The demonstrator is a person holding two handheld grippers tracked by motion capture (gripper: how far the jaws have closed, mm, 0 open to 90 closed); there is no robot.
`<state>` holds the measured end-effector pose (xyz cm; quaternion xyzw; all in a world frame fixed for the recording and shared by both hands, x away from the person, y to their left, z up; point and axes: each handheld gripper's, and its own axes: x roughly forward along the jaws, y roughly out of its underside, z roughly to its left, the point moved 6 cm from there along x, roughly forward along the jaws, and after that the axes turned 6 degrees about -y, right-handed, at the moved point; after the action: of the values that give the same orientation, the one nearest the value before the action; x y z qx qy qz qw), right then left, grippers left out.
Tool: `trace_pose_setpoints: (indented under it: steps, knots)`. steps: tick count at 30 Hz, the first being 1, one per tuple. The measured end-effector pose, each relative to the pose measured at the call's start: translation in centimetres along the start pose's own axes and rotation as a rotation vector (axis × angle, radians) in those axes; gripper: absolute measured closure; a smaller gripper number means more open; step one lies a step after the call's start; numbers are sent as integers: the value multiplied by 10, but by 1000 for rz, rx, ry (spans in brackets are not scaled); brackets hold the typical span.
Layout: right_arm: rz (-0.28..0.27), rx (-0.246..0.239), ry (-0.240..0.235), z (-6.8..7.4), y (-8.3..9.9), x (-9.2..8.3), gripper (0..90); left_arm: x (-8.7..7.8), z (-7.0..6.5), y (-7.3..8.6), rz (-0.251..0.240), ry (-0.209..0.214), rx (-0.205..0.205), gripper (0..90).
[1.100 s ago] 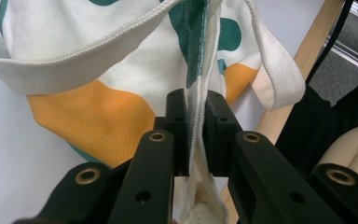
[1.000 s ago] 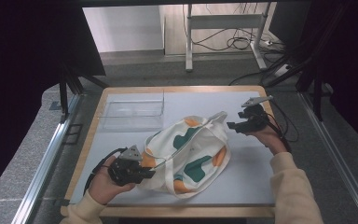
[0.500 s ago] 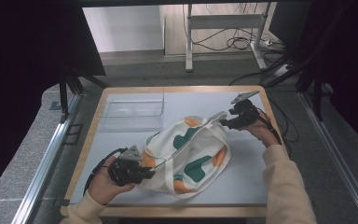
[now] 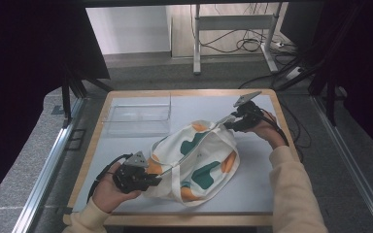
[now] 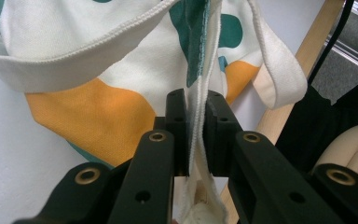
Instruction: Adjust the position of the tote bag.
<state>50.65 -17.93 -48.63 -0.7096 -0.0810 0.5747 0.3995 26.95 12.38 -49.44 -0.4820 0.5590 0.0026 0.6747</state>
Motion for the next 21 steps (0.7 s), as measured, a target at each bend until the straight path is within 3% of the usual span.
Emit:
trace_pose_setpoints:
  steps: [2, 4, 8, 21]
  knots:
    - [5, -6, -24, 1, -1, 1, 544, 0, 0, 0, 0, 0, 1, 820]
    - [29, 24, -26, -1, 0, 3, 669, 0, 0, 0, -1, 1, -1, 819]
    - [27, 22, -40, -3, 2, 1, 762, 0, 1, 0, 0, 1, -3, 822]
    - [-9, -2, -22, 4, 2, -15, 794, -1, 2, 0, -8, -12, 9, 831]
